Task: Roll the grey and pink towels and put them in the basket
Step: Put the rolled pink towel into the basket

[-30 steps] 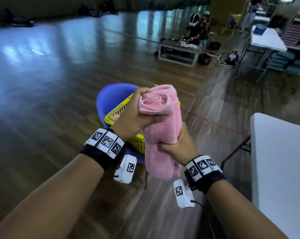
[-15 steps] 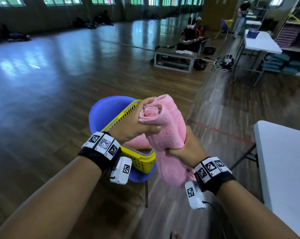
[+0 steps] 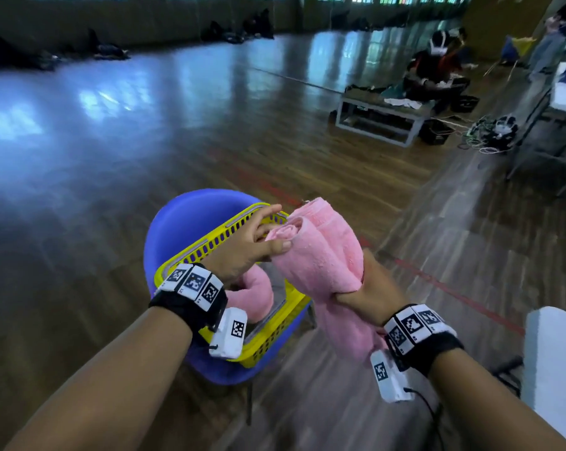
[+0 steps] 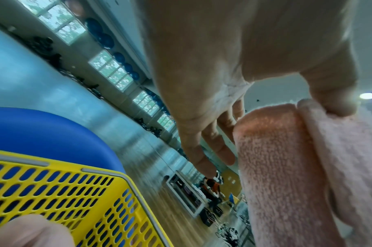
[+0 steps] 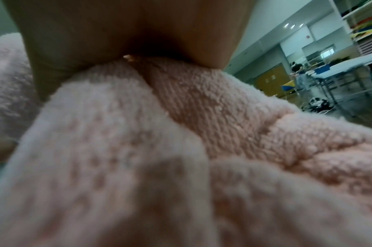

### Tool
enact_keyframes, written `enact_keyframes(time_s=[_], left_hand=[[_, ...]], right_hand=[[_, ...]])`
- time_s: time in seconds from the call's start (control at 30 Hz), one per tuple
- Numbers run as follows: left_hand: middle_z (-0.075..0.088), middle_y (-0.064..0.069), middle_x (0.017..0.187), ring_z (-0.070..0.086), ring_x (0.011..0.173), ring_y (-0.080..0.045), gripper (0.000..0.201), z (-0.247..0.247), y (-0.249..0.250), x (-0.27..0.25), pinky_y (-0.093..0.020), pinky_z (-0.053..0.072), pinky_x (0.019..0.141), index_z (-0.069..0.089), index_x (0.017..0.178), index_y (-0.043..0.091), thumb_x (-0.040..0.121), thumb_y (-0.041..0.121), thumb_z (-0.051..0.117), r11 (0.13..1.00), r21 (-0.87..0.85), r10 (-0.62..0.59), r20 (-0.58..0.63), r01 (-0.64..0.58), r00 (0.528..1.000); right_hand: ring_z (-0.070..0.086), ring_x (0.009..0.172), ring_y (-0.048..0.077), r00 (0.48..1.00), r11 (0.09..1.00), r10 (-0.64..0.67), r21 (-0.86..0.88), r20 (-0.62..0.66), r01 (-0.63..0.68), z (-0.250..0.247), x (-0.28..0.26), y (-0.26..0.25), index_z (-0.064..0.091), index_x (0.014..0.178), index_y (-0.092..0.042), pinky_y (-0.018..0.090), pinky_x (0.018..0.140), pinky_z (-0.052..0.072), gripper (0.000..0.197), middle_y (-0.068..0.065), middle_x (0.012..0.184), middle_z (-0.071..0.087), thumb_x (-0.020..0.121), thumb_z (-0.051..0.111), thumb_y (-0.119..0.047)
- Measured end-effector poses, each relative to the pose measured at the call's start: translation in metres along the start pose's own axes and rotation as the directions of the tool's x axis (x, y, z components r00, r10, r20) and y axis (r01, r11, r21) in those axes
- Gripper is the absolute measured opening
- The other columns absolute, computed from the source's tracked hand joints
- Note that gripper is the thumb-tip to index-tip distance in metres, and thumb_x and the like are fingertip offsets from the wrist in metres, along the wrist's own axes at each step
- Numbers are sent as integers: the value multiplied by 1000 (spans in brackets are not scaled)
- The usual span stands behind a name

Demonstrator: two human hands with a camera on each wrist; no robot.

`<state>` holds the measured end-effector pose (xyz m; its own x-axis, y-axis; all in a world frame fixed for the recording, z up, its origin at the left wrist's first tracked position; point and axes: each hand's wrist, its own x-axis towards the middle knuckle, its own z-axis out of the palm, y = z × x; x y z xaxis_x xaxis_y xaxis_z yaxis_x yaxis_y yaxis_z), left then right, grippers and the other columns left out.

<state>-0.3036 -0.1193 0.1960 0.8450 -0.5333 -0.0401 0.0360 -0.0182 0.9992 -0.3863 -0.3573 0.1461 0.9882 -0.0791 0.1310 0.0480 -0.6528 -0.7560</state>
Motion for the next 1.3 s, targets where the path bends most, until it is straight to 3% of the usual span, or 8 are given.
enact_keyframes(time_s=[0.13, 0.27, 0.43, 0.63, 0.77, 0.9, 1.07, 1.3], left_hand=[[65, 3, 117, 62, 105, -9, 64, -17, -21, 21, -27, 52, 86, 36, 143, 26, 89, 13, 68, 999, 26, -43, -136, 46, 990], [66, 7, 122, 62, 111, -10, 59, -52, -53, 32, -37, 50, 91, 39, 137, 34, 88, 24, 70, 989, 68, -104, -330, 134, 938], [69, 3, 109, 63, 106, -18, 51, -105, -111, 41, -26, 49, 79, 46, 134, 22, 89, 24, 69, 927, 147, -206, -568, 345, 797], [43, -14, 144, 49, 125, -34, 62, -127, -178, 47, -45, 43, 102, 37, 145, 18, 90, 33, 64, 454, 372, -436, -699, 809, 566], [40, -13, 146, 45, 128, -32, 60, -121, -199, 49, -43, 41, 104, 32, 146, 18, 93, 37, 56, 235, 485, -569, -634, 842, 524], [43, -9, 142, 41, 130, -30, 57, -121, -198, 63, -45, 42, 102, 37, 142, 23, 91, 41, 54, 110, 476, -528, -716, 873, 457], [51, -4, 133, 51, 119, -31, 45, -116, -188, 130, -44, 46, 92, 46, 128, 23, 86, 39, 52, 144, 579, -316, -741, 802, 592], [49, -7, 133, 47, 122, -32, 43, -86, -208, 258, -45, 45, 95, 47, 128, 22, 88, 37, 53, 234, 747, -430, -495, 623, 755]], right_hand=[[54, 85, -12, 993, 993, -107, 64, 51, 104, 10, 47, 14, 50, 102, -62, 4, 69, 39, 74, -17, 95, 58, 42, 74, -25], [65, 86, 15, 987, 997, -44, 76, 154, 32, 34, 96, 39, 64, 100, -24, 35, 71, 53, 58, -3, 91, 68, 43, 78, -21], [60, 98, 19, 979, 994, 112, -30, 170, -108, 60, 155, 66, 50, 116, -30, 32, 80, 48, 78, -5, 108, 64, 45, 82, -34], [62, 103, 24, 951, 971, 238, -60, 197, -231, 67, 231, 91, 59, 121, -17, 34, 83, 50, 71, 7, 111, 67, 56, 88, -25], [61, 99, 23, 945, 963, 266, -21, 187, -267, 75, 264, 101, 58, 123, -17, 29, 79, 44, 70, 7, 113, 66, 59, 86, -19], [59, 94, 21, 946, 969, 245, -39, 214, -243, 79, 298, 111, 55, 123, -22, 24, 73, 41, 74, 1, 111, 64, 55, 86, -25], [65, 86, 24, 889, 949, 316, -91, 333, -303, 97, 355, 131, 60, 108, -27, 35, 75, 54, 64, 0, 97, 68, 49, 82, -38], [60, 81, 17, 788, 948, 319, -173, 526, -268, 127, 417, 153, 58, 110, -28, 23, 65, 43, 59, 0, 102, 66, 56, 77, -43]])
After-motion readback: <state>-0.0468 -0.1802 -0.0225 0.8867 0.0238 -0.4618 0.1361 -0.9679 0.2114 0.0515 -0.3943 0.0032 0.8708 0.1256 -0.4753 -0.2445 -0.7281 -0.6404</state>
